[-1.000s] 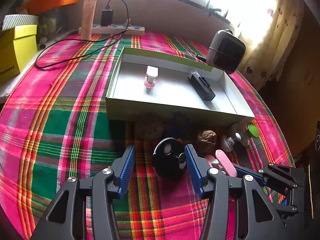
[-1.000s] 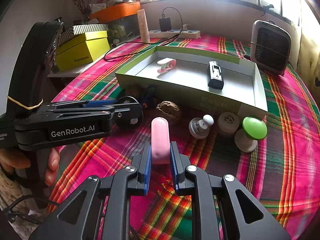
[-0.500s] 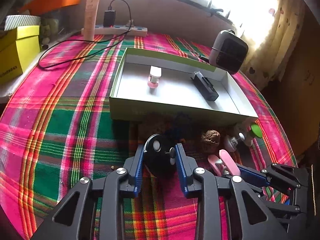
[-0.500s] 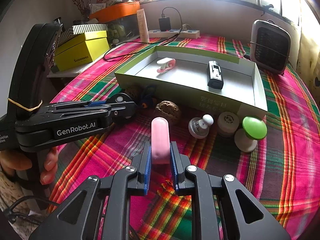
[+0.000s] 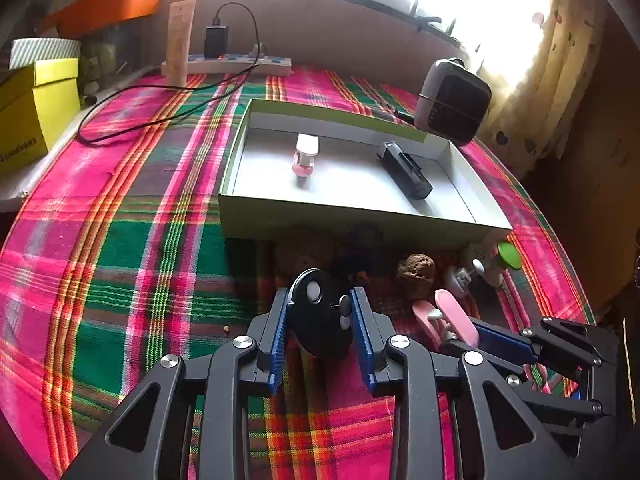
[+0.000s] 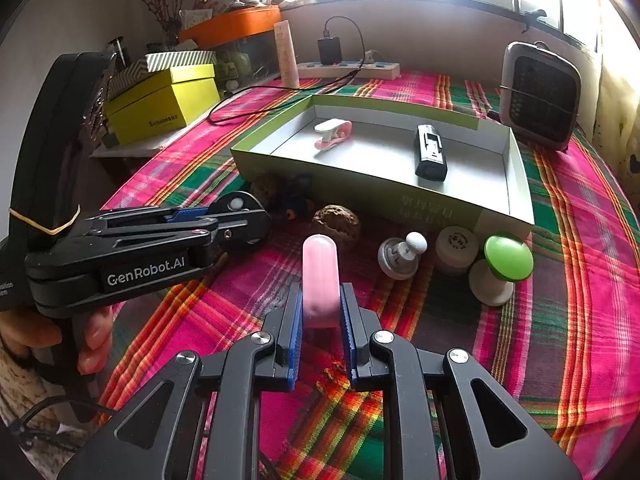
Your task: Organize objects
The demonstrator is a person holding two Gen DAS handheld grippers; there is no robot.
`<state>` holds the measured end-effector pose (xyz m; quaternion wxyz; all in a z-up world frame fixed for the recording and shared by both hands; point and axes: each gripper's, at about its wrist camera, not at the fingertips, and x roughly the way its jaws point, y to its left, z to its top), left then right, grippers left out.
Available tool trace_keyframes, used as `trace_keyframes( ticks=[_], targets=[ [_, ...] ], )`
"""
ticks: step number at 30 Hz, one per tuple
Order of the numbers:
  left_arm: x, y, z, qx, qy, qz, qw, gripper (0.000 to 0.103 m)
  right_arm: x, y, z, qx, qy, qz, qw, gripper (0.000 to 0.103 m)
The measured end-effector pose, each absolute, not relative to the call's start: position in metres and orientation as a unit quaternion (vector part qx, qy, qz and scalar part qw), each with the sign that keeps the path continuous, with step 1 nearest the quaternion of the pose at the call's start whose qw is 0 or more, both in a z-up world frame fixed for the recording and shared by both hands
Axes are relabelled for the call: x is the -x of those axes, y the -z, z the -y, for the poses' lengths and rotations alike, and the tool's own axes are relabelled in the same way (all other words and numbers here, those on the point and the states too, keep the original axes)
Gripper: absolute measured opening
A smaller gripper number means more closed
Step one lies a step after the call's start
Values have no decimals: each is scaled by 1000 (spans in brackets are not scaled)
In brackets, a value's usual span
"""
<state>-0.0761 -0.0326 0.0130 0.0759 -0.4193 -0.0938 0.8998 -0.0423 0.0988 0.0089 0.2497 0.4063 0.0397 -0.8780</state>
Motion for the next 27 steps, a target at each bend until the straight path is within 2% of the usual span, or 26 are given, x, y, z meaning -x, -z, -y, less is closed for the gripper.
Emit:
trace_keyframes(
  ticks=[27],
  targets=[
    [79,-47,28,390,-911,93,93,28,52,-42,-114,-369,901,-21,229,18]
  ],
)
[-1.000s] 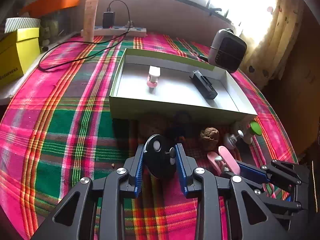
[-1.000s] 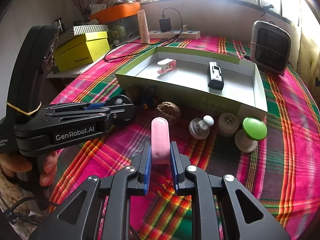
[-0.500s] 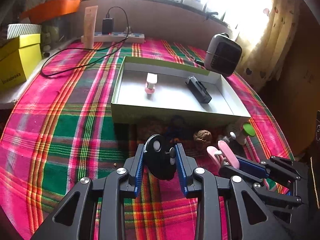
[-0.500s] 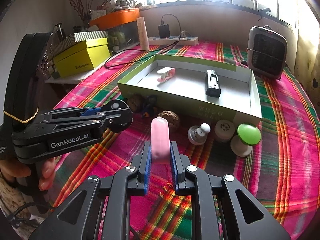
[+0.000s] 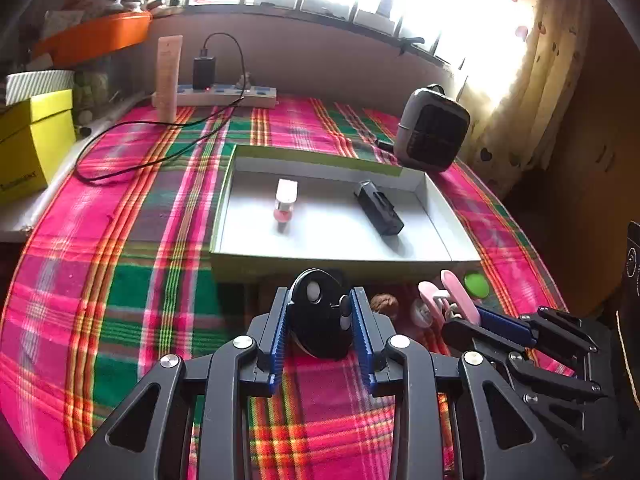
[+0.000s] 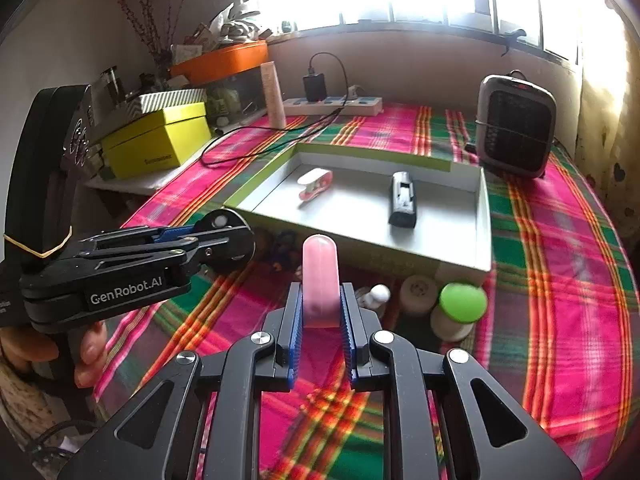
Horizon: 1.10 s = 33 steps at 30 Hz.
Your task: Organize objects
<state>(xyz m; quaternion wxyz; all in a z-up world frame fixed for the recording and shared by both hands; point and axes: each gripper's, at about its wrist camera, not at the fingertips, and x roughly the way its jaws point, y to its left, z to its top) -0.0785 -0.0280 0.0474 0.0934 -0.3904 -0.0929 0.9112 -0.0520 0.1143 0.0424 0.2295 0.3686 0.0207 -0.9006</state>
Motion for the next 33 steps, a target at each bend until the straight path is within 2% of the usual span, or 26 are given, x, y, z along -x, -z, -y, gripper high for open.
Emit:
trace_keyframes(
  ticks=[14,33],
  targets=[
    [122,-63,8,385,-912,82,114,28,93,-49,-138,-367,911,-4,190,18],
    [204,-43,-12,421,-897,61,122,28,168,-35,-153,-398,905,-8,147,18]
  ],
)
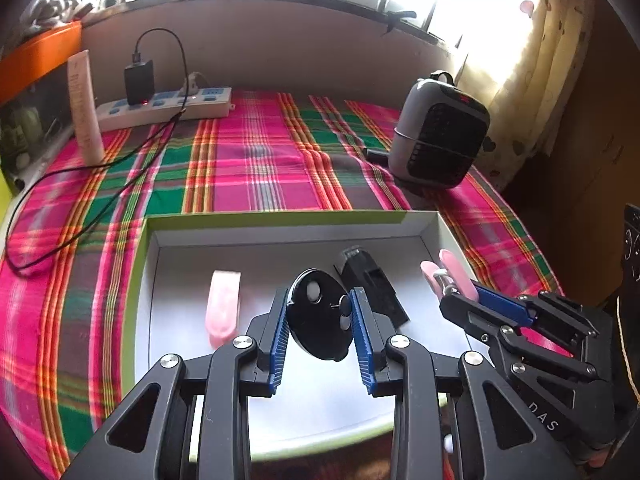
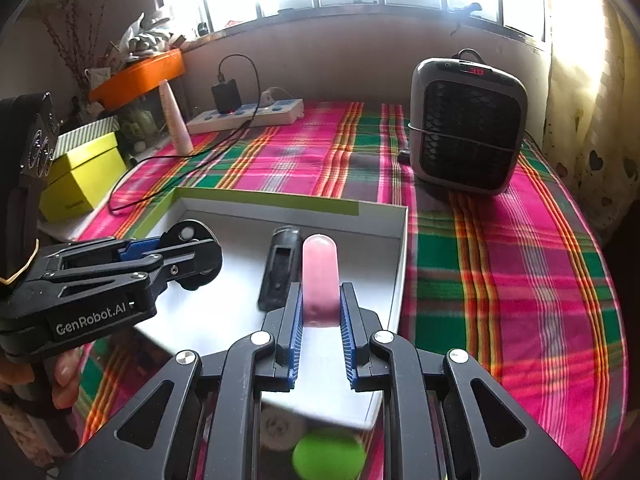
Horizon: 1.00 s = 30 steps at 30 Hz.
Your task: Organize objects
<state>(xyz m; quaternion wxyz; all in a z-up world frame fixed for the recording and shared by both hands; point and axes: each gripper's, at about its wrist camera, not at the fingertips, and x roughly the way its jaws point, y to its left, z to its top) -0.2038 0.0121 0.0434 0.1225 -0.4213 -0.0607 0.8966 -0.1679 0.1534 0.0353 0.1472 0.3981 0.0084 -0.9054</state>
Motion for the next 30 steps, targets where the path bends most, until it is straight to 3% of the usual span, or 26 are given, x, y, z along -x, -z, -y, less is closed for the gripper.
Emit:
trace_keyframes(
  ticks=[30],
  targets=[
    [241,-19,-18,456,-881,55,112,28,199,-17,-148,-421,894,-25,151,18]
  ],
)
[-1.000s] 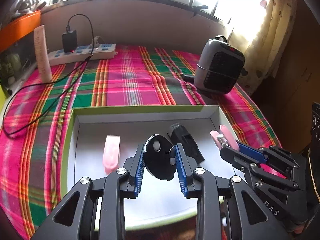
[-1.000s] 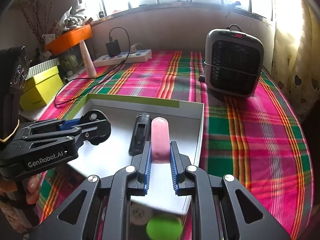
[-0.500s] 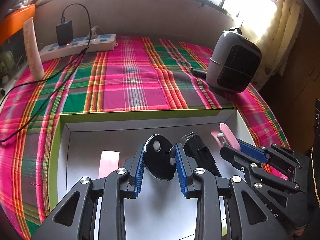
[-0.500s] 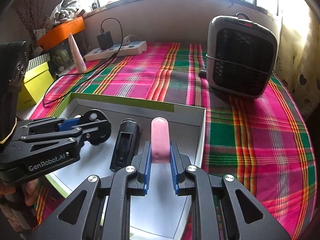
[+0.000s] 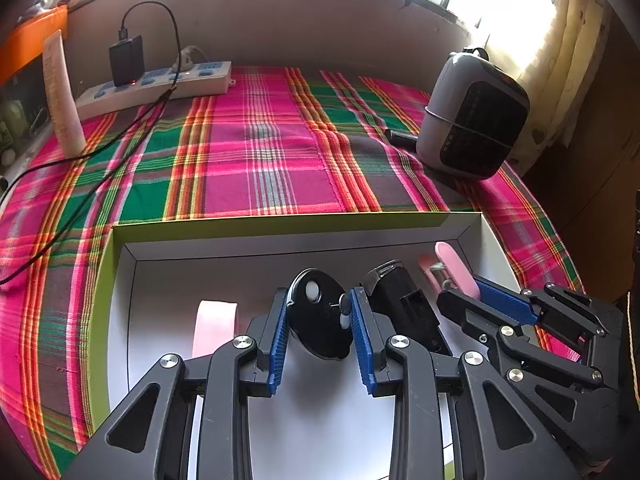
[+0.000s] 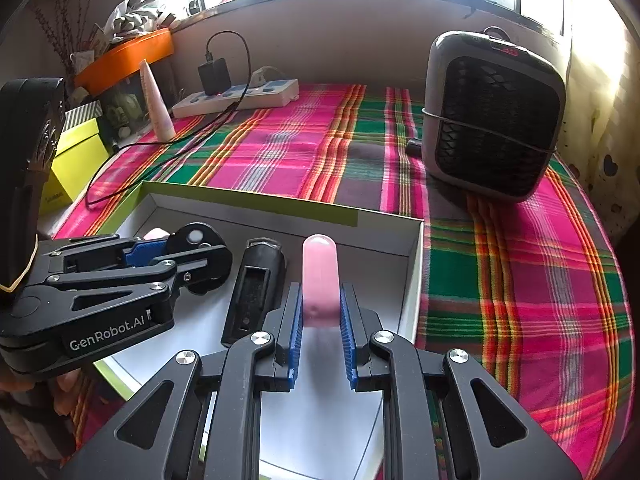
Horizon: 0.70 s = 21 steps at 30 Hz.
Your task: Organize objects
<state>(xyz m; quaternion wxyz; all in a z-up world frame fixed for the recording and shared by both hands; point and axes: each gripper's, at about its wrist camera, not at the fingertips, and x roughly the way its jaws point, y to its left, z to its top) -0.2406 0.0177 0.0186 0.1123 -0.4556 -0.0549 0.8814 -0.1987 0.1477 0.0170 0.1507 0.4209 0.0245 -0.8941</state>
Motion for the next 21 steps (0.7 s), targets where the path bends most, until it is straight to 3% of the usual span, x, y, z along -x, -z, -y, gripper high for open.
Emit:
trace_keyframes(
  ticks=[12,16,21],
  targets=[
    [242,-18,-18,457,-881,54,111,29,199,-17,-146,-422,894,-26,147,18],
    [241,-19,-17,457,-880,64,113,38,198,-16,-146,-422,895,-28,145,19],
    [235,-23,-17,448,-886,59,108,39,194,-17,-146,-420,896,-23,144,19]
  ],
)
